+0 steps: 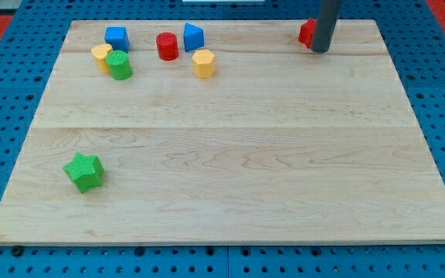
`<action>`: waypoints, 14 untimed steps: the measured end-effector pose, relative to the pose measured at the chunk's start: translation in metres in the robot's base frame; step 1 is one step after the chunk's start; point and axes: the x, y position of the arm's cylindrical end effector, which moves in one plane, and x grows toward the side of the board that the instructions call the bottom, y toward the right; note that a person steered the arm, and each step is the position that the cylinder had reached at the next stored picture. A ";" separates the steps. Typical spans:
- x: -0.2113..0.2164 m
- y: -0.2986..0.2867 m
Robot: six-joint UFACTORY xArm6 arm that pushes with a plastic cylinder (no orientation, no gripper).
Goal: Push the blue cube along with the green circle towards center
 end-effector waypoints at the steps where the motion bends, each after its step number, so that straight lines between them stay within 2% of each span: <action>1: 0.026 -0.001; 2: 0.026 -0.001; 3: 0.025 -0.027; 4: 0.023 -0.080; 5: 0.004 -0.114; 6: -0.049 -0.147; 7: -0.088 -0.208; 8: -0.089 -0.241; 9: -0.090 -0.325; 10: -0.085 -0.375; 11: -0.057 -0.342; 14: -0.015 -0.364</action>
